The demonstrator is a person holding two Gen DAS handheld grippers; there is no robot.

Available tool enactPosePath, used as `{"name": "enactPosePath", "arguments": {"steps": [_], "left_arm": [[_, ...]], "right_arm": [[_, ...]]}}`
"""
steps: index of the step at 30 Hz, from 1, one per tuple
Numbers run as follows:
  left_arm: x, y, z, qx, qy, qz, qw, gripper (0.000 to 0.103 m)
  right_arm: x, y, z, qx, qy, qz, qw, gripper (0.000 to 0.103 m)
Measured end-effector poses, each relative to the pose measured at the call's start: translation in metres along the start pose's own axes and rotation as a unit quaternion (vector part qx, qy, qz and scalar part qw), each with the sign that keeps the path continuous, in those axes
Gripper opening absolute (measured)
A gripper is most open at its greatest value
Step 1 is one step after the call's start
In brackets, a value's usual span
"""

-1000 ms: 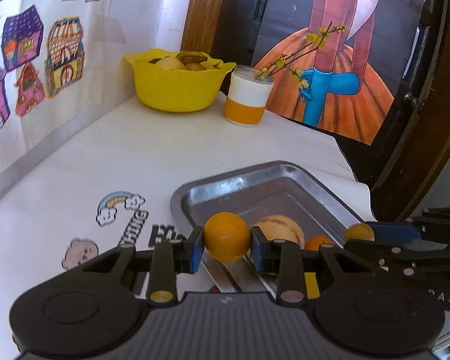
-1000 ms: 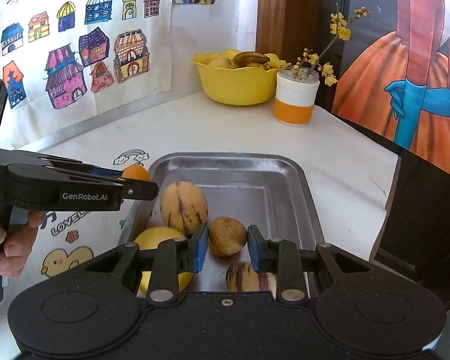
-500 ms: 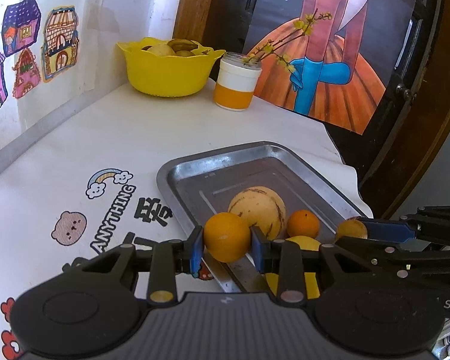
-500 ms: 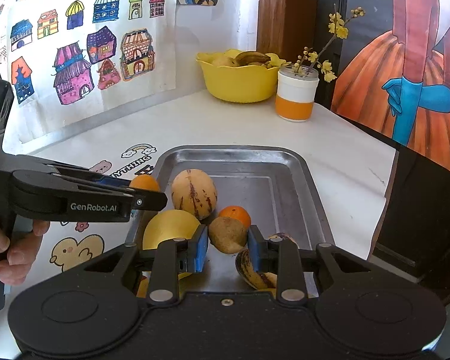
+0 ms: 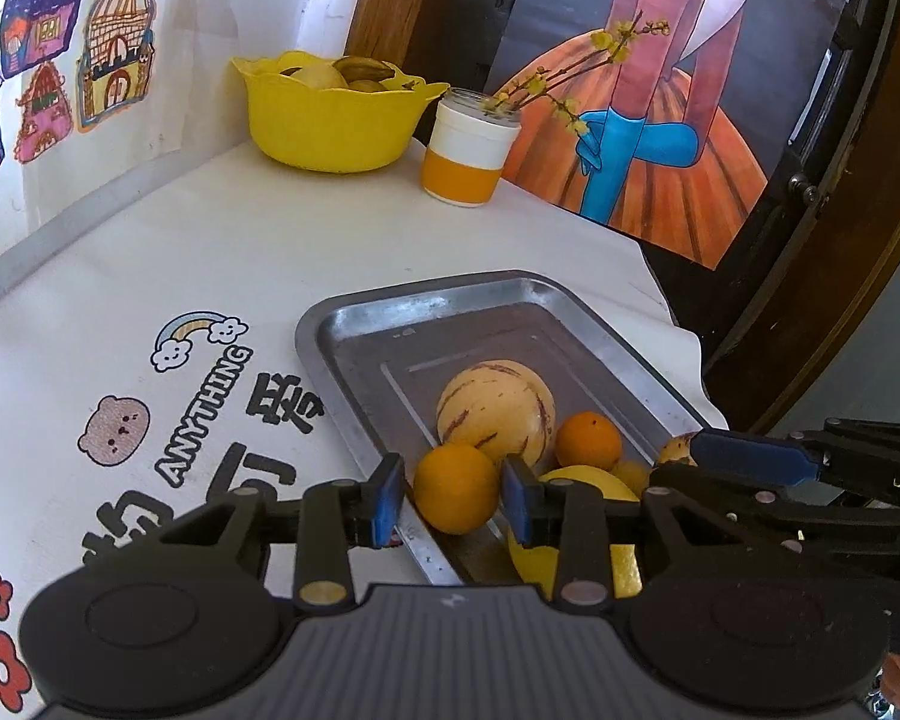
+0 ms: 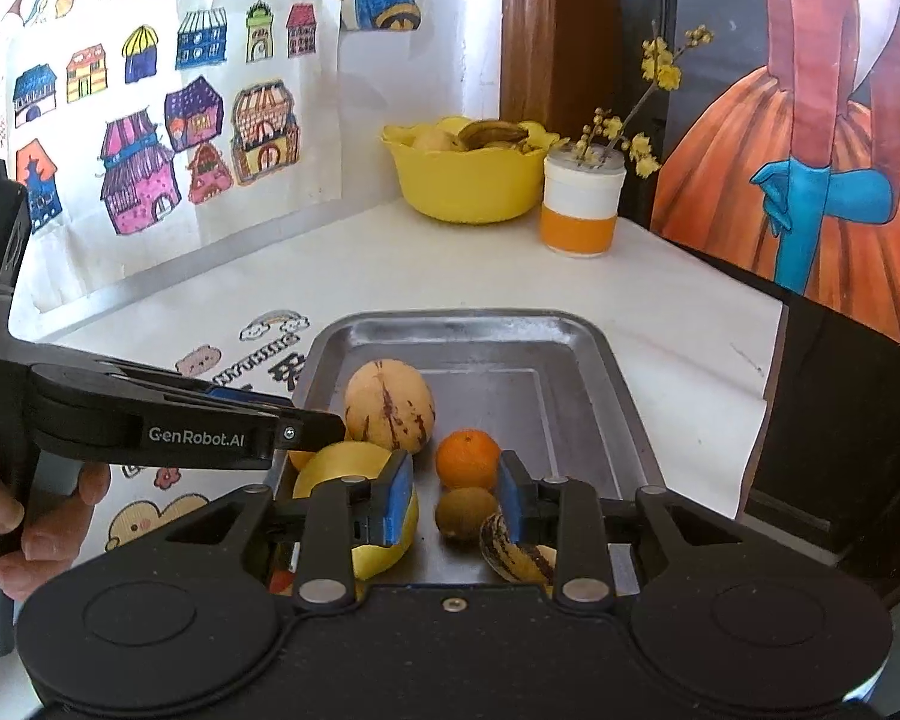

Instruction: Organize fruits

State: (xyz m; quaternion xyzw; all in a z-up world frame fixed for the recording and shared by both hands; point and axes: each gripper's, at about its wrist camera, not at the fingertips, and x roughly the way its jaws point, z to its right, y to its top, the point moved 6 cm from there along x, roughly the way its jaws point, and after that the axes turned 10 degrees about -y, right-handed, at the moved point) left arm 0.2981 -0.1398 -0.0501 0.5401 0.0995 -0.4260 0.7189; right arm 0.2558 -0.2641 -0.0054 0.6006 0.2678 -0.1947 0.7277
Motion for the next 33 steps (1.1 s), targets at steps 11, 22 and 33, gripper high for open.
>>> {"name": "enactPosePath", "arguments": {"steps": [11,22,33], "left_arm": [[-0.034,0.013,0.003,-0.008,0.02,0.058,0.9981,0.074],[-0.087,0.01,0.002,-0.006,0.051,0.111,0.9925,0.102],[-0.132,-0.008,0.003,-0.005,0.061,0.132,0.9894,0.102]], "right_arm": [[-0.034,0.007,0.004,0.03,-0.037,0.054,0.997,0.066],[-0.082,0.002,0.001,0.067,-0.068,0.102,0.99,0.089],[-0.127,-0.011,-0.017,0.069,-0.091,0.134,0.984,0.102]]}}
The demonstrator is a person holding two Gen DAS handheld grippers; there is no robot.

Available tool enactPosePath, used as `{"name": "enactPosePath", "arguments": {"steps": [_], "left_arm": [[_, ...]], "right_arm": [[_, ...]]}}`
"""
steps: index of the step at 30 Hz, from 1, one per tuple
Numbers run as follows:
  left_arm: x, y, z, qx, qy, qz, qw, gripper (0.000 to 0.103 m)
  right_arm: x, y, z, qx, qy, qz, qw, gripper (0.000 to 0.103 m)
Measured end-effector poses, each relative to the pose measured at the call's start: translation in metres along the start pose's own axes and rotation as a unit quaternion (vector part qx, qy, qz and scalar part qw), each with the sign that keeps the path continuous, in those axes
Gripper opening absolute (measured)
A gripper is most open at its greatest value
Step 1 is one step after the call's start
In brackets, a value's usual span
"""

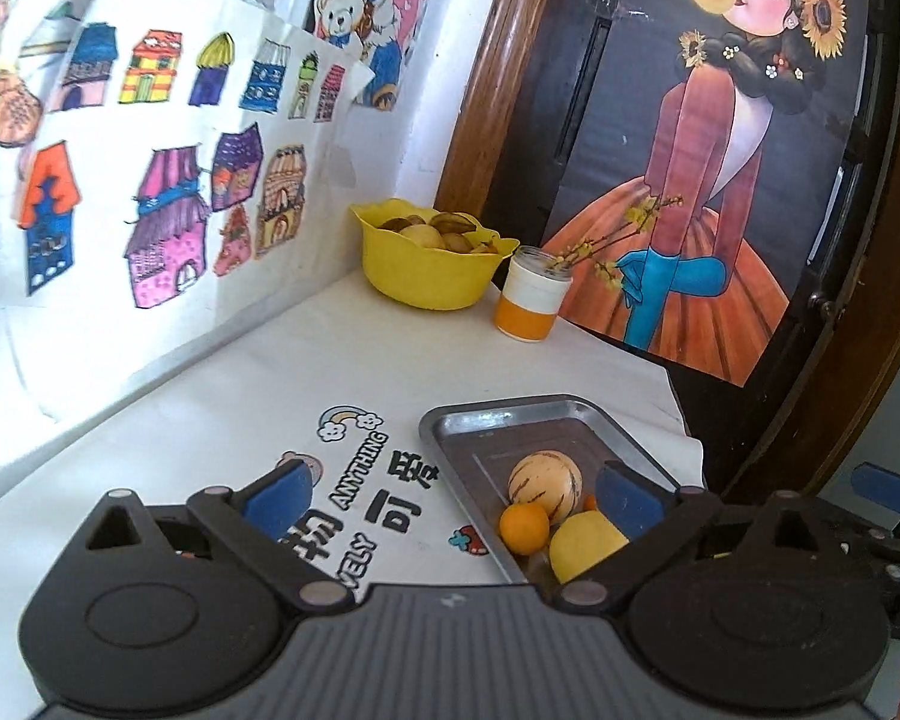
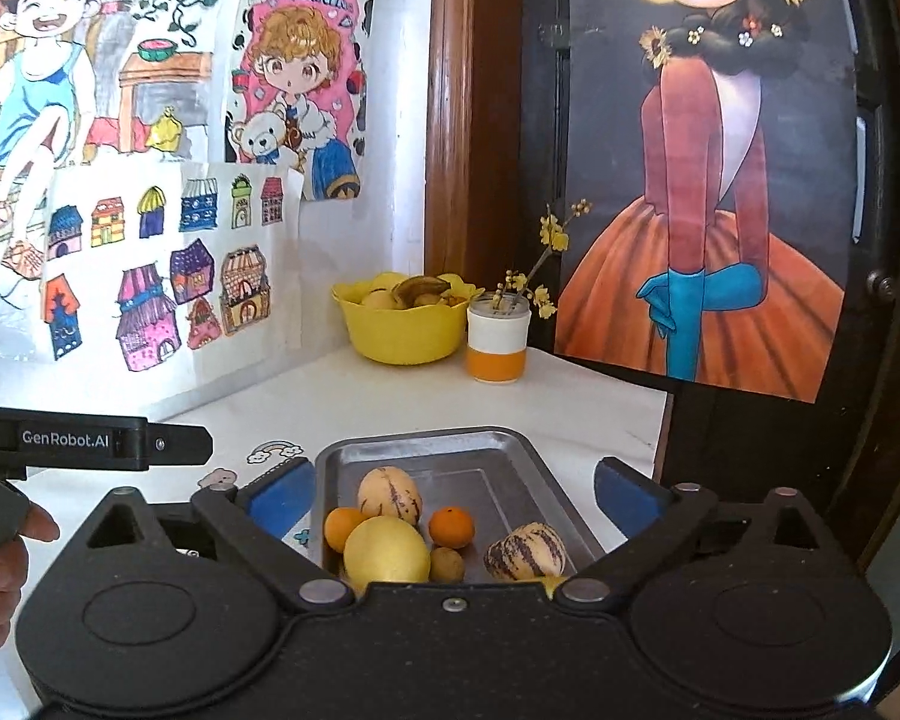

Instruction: Organize fruits

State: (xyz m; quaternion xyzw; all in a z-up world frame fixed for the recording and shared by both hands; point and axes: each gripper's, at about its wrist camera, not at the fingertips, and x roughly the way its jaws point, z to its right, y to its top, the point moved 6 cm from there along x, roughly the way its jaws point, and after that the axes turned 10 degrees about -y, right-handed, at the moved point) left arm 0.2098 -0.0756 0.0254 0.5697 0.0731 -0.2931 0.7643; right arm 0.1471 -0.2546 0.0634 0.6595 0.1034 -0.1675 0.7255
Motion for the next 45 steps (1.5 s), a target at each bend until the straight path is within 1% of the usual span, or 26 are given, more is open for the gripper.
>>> {"name": "enactPosePath", "arguments": {"steps": [12,24,30,34,45], "left_arm": [[-0.052,-0.028,-0.003,0.023,0.014,0.011,0.9996,0.103],[-0.094,-0.058,-0.016,0.035,0.031,0.015,0.9988,0.103],[-0.107,-0.07,-0.024,0.034,0.033,0.019,0.9987,0.103],[-0.113,-0.079,-0.028,0.036,0.041,0.019,0.9983,0.103],[-0.118,-0.098,-0.045,0.047,0.059,0.01,0.9971,0.103]], "right_arm": [[-0.052,-0.025,-0.016,0.016,-0.013,0.01,1.0,0.102],[-0.083,-0.058,-0.035,0.025,-0.022,0.009,0.999,0.102],[-0.091,-0.071,-0.04,0.03,-0.024,0.007,0.999,0.102],[-0.092,-0.081,-0.044,0.031,-0.024,0.003,0.999,0.102],[-0.088,-0.107,-0.055,0.045,-0.02,-0.01,0.999,0.102]]}}
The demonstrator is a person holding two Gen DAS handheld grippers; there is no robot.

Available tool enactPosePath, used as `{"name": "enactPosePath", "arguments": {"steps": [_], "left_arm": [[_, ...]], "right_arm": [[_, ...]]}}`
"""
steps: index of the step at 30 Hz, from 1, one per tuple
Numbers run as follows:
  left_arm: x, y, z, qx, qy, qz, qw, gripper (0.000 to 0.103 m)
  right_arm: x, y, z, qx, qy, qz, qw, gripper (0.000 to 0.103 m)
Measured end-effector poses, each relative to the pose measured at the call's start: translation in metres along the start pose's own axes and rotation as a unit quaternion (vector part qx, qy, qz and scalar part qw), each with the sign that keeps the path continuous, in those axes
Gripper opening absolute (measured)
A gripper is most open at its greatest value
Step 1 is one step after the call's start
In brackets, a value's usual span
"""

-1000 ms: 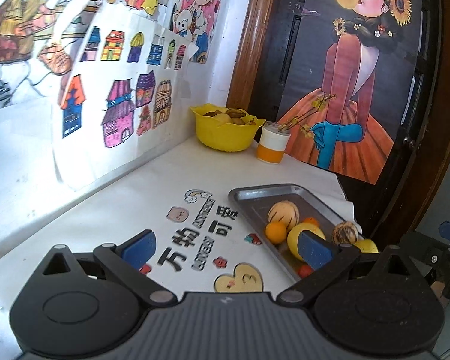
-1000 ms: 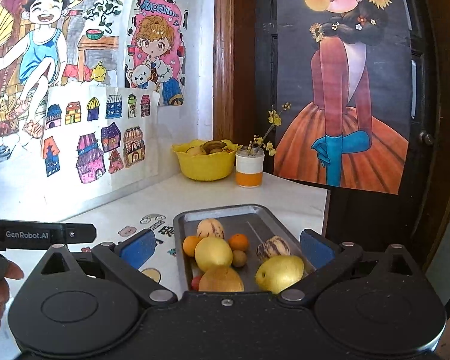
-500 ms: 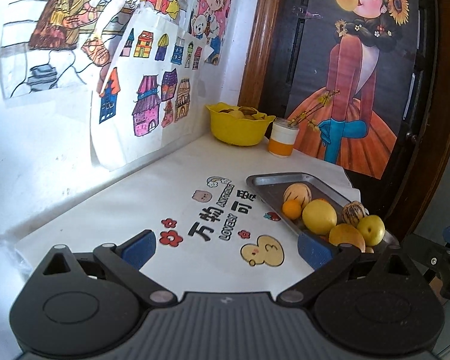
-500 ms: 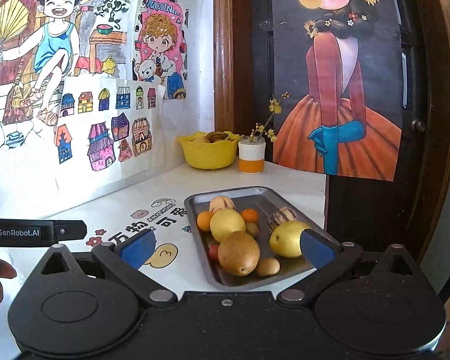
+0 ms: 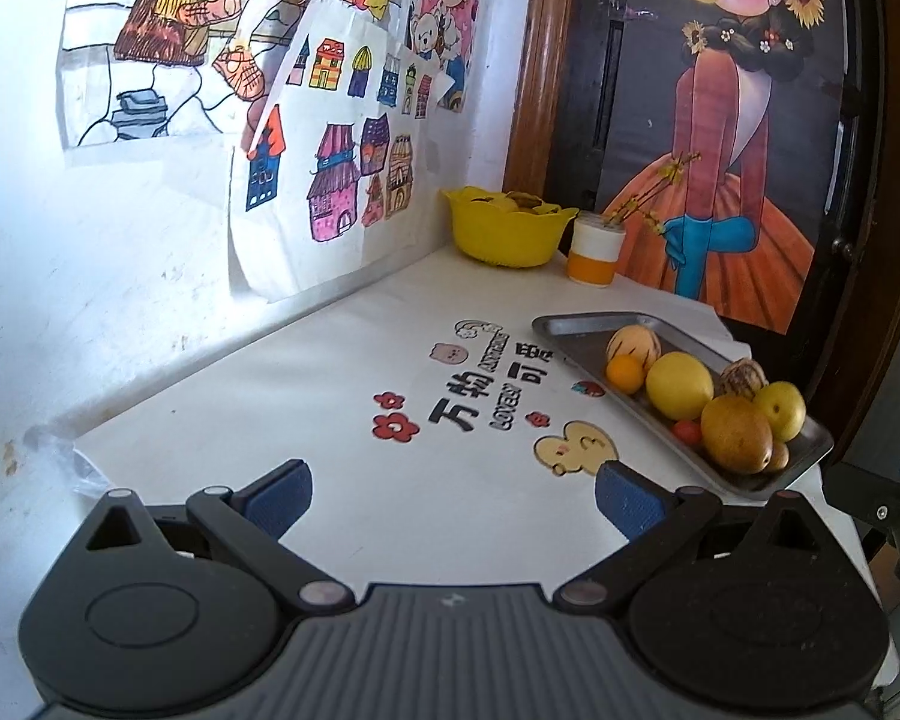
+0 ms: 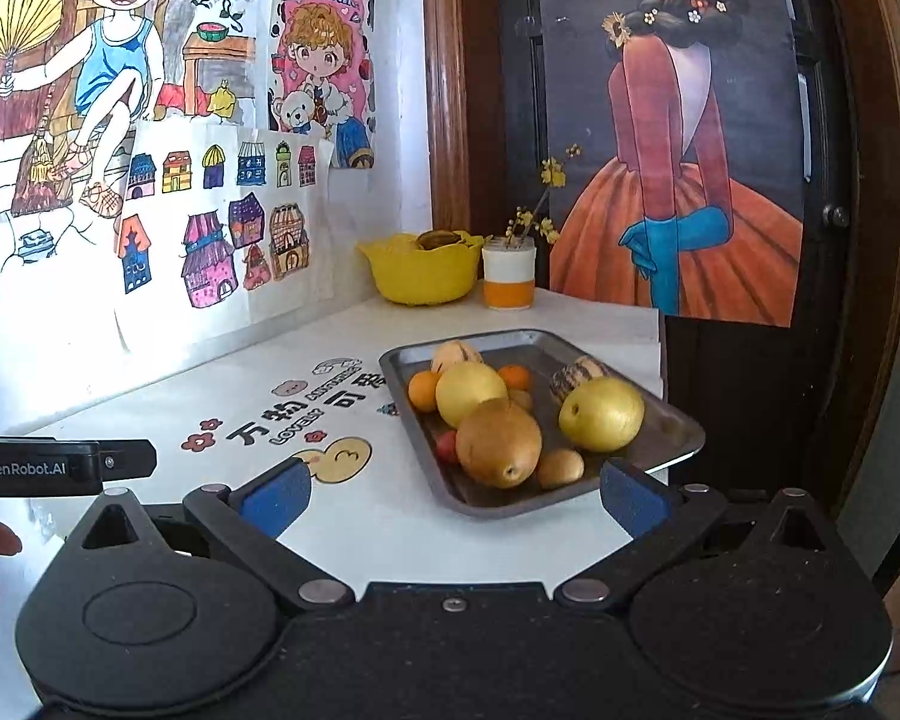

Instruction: Organize fruits

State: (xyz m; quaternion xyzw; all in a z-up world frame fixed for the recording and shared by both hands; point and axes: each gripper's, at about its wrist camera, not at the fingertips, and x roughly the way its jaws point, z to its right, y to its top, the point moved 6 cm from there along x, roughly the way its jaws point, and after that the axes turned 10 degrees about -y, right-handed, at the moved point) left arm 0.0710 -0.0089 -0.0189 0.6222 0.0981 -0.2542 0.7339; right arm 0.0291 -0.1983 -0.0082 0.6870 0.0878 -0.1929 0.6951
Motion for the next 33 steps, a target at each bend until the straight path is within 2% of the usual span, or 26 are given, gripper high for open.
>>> {"name": "enactPosePath", "arguments": {"steps": [12,21,33], "left_arm": [[0.004,-0.014,-0.015,0.002,0.004,-0.002,1.0,0.103],[0.01,-0.018,-0.026,0.001,0.007,0.002,1.0,0.103],[0.014,-0.026,-0.03,0.008,0.01,0.0,0.9999,0.103]], "right_arm": [[0.007,-0.014,-0.006,0.004,-0.013,0.01,1.0,0.102],[0.019,-0.024,-0.014,0.003,-0.011,-0.005,1.0,0.102],[0.025,-0.032,-0.017,-0.001,-0.004,-0.003,1.0,0.102]]}}
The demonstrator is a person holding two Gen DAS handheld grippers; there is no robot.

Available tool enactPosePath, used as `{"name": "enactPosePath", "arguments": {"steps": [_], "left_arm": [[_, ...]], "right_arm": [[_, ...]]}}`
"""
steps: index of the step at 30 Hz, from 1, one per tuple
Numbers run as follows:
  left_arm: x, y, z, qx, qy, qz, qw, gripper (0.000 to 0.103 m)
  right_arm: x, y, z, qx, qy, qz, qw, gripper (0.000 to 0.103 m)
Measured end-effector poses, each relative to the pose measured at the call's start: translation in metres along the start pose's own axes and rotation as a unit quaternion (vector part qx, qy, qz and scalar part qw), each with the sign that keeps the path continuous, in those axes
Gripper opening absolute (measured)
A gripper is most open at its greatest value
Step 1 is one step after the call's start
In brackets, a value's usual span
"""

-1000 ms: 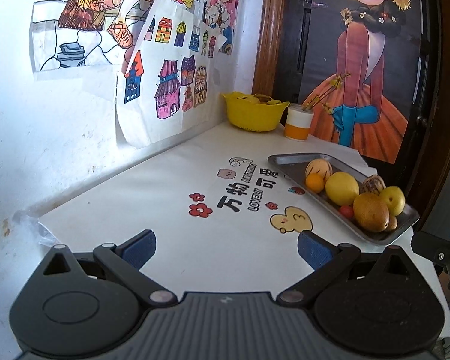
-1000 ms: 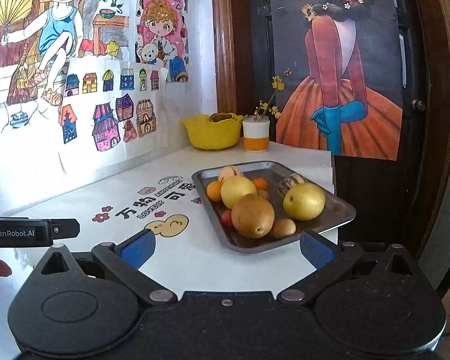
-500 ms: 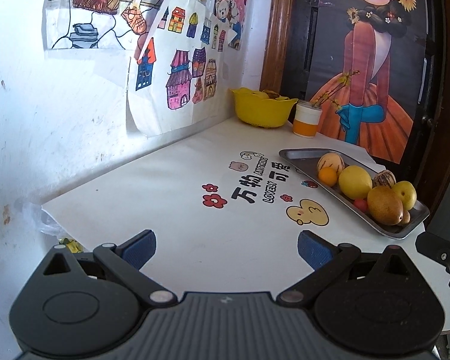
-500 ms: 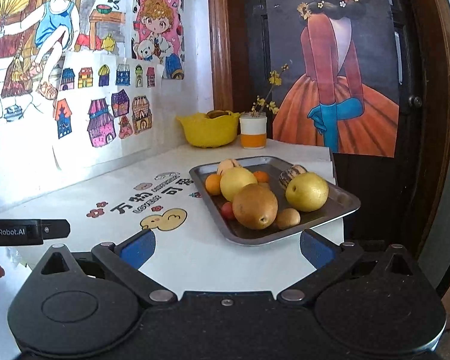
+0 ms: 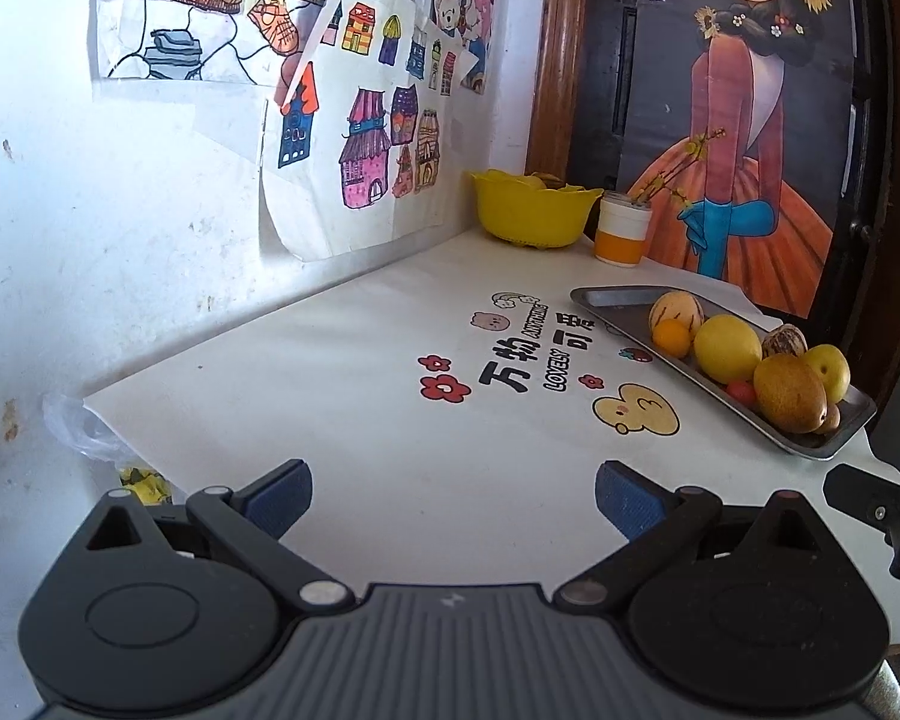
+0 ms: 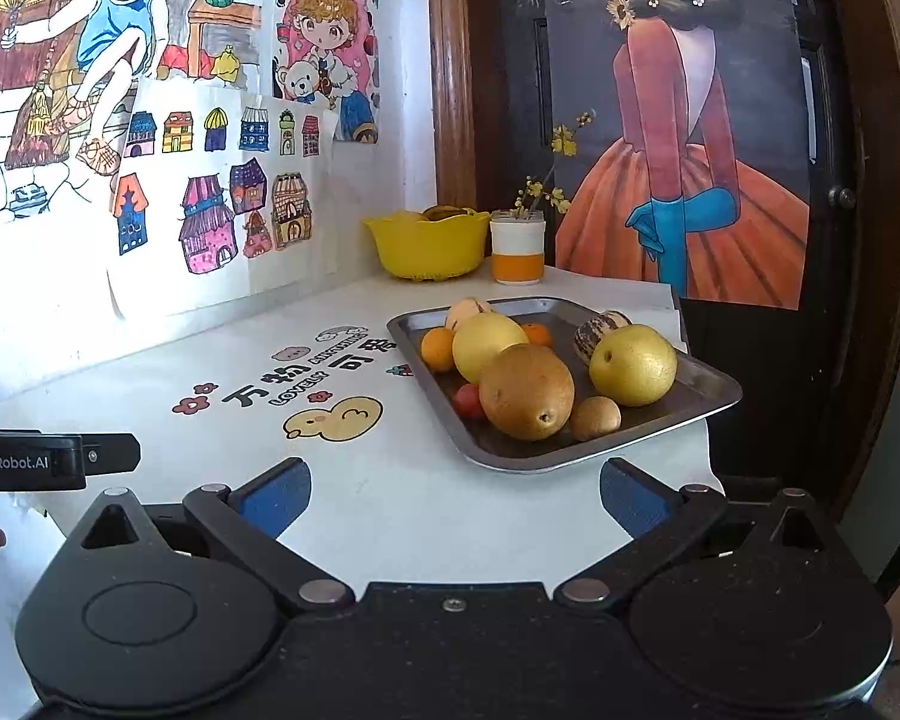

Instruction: Organize fruits

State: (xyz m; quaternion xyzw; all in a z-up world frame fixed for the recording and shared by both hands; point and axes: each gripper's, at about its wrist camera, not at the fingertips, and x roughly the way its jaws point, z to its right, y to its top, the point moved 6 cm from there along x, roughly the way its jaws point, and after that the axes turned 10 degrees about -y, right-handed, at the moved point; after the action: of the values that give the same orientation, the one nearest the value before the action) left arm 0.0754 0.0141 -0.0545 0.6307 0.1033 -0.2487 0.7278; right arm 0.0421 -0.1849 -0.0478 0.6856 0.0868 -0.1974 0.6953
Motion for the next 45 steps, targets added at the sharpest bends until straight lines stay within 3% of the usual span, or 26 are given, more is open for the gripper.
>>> {"name": "enactPosePath", "arguments": {"steps": [45], "left_arm": [[0.0046,-0.006,0.0011,0.005,-0.004,-0.013,0.9999,0.103]], "right_arm": [[0.0012,-0.0013,-0.0008,-0.005,0.005,0.005,1.0,0.102]]}}
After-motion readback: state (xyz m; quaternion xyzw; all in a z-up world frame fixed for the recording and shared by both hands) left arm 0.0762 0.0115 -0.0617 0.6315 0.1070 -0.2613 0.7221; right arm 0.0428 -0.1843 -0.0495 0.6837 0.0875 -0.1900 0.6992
